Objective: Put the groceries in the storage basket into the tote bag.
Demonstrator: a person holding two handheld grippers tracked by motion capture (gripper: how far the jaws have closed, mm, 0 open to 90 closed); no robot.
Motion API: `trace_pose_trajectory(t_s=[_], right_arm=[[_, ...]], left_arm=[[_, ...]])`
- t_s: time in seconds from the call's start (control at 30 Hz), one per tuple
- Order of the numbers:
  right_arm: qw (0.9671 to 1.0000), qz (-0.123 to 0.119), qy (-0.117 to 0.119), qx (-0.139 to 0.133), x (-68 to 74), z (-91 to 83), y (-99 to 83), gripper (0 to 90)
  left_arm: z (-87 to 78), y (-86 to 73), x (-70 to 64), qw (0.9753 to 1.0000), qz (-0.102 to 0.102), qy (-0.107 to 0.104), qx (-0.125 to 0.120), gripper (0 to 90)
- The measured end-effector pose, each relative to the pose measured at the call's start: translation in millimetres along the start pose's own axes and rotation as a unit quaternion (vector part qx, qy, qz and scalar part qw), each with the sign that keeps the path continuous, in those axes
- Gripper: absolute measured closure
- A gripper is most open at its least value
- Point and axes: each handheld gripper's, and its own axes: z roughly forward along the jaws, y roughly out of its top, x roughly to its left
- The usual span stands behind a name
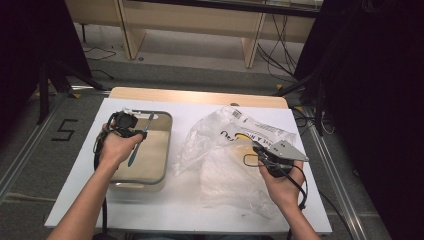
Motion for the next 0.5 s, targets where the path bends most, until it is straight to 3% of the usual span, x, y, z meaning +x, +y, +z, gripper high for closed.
trace_pose_trajectory(t_s=[0.5], right_arm=[[1.0000,0.000,0.001,0.001,0.0,0.2,-0.2,90.0]], left_arm=[[-20.3,8.9,-15.4,0.9994,0.018,-0.015,-0.026,78.6]])
